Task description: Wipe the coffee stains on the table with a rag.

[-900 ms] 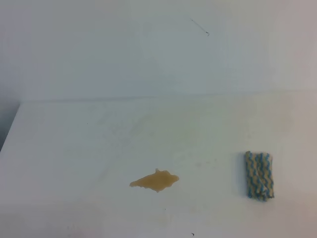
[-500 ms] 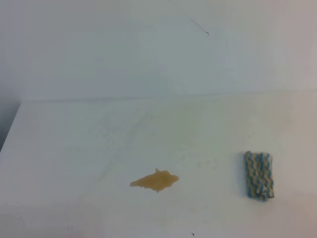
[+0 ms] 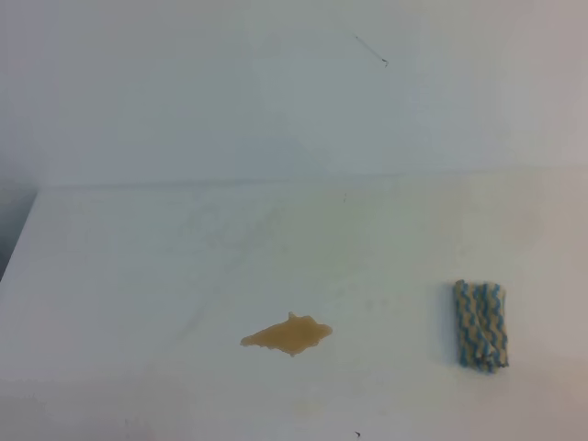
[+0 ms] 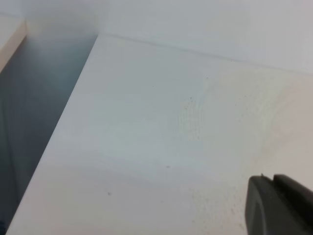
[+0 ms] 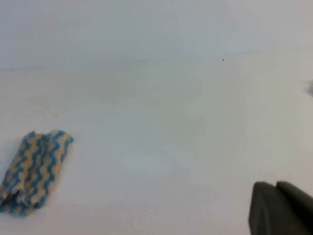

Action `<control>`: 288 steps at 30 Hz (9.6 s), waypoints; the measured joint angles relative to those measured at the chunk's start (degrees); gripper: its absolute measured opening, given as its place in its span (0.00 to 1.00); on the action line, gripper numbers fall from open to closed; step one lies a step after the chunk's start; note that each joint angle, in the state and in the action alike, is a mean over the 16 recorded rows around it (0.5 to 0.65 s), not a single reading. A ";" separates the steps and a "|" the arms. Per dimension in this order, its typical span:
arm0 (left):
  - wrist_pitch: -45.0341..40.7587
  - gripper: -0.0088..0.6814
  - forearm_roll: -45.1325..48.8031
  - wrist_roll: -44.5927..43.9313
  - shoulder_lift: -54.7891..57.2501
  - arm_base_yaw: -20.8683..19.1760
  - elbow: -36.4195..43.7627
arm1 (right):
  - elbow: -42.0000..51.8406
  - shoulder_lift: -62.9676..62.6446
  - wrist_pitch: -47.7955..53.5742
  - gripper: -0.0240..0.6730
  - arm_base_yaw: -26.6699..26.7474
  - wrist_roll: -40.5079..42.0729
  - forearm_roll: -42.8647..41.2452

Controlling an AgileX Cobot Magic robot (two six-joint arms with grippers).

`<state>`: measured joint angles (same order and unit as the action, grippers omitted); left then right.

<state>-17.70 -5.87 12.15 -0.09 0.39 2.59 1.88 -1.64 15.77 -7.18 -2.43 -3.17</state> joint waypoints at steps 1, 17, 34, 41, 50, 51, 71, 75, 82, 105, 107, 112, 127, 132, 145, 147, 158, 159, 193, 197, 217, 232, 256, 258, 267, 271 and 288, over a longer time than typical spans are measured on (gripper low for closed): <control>0.00 0.01 0.00 0.00 0.00 0.00 0.00 | 0.00 0.00 -0.42 0.03 0.00 0.00 0.15; 0.00 0.01 0.00 0.00 -0.09 0.00 0.00 | 0.00 0.00 -18.80 0.03 0.00 -8.49 12.23; 0.00 0.01 0.00 0.00 0.00 0.00 0.00 | -5.23 0.40 -23.76 0.03 0.00 -1.75 9.43; 0.00 0.01 0.00 0.00 0.09 0.00 0.00 | -9.48 4.21 -18.48 0.03 0.00 -0.09 7.29; 0.00 0.01 0.00 0.00 0.09 0.00 0.00 | -16.82 17.74 -8.82 0.03 0.90 0.30 10.84; 0.00 0.01 0.00 0.00 0.09 0.00 0.00 | -17.82 19.58 -7.61 0.03 1.24 0.58 11.68; 0.00 0.01 0.00 0.00 -0.47 -0.01 0.00 | -33.90 42.23 1.27 0.03 6.74 18.36 33.85; 0.00 0.01 0.00 0.00 -0.47 -0.01 0.00 | -37.38 47.42 5.81 0.03 6.78 22.63 35.51; 0.00 0.01 0.00 0.00 -0.47 -0.01 0.00 | -45.04 61.06 17.84 0.03 6.84 27.90 35.62; 0.00 0.01 0.00 0.00 -1.23 -0.01 0.00 | -65.21 94.86 28.83 0.62 21.27 11.43 17.60; 0.00 0.01 0.00 0.00 -1.32 -0.02 0.00 | -67.00 97.11 28.85 0.65 22.57 8.49 15.19; 0.00 0.01 0.00 0.00 -1.32 -0.02 0.00 | -70.63 102.53 29.40 0.66 24.39 4.26 11.85; 0.00 0.01 0.00 0.00 -1.42 -0.02 0.00 | -73.44 113.93 30.18 0.30 24.80 3.23 11.97; 0.00 0.01 0.00 0.00 -1.42 -0.02 0.00 | -74.41 115.07 30.63 0.14 24.83 4.34 12.70; 0.00 0.01 0.00 0.00 -1.42 -0.02 0.00 | -84.34 116.01 33.61 0.03 28.86 9.86 20.01; 0.00 0.01 0.00 0.00 -1.42 -0.02 0.00 | -86.29 116.65 33.99 0.03 30.26 10.50 20.91; 0.00 0.01 0.00 0.00 -1.32 -0.02 0.00 | -95.35 124.56 36.34 0.03 37.69 11.50 21.91; 0.00 0.01 0.00 0.00 -1.32 -0.02 0.00 | -96.01 125.42 36.61 0.03 38.13 11.51 21.96; 0.00 0.01 0.00 0.00 -1.42 -0.02 0.00 | -100.23 130.90 36.36 0.03 41.97 19.04 31.68; 0.00 0.01 0.00 0.00 -1.42 -0.02 0.00 | -100.23 130.90 36.22 0.03 42.35 19.66 32.26; 0.00 0.01 0.00 0.00 -1.42 -0.02 0.00 | -100.23 130.90 36.00 0.03 42.81 22.90 35.67; 0.00 0.01 0.00 0.00 -1.42 -0.02 0.00 | -100.25 131.06 36.03 0.03 42.81 25.57 39.41; 0.00 0.01 0.00 0.00 -1.42 -0.02 0.00 | -108.18 135.60 42.20 0.03 45.24 25.88 37.34; 0.00 0.01 0.00 0.00 -1.42 -0.02 0.00 | -108.75 135.77 42.41 0.03 45.55 25.01 35.29; 0.00 0.01 0.00 0.00 -1.42 -0.02 0.00 | -109.91 136.01 42.72 0.03 46.06 18.50 23.06; 0.00 0.01 0.00 0.00 -1.42 -0.02 0.00 | -109.98 135.68 42.54 0.03 45.89 15.59 18.88; 0.00 0.01 0.00 0.00 -1.42 -0.02 0.00 | -101.76 122.08 41.87 0.03 37.48 14.81 16.93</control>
<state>-17.70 -5.87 12.15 -1.51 0.37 2.59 -99.88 120.45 57.63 30.30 12.38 13.76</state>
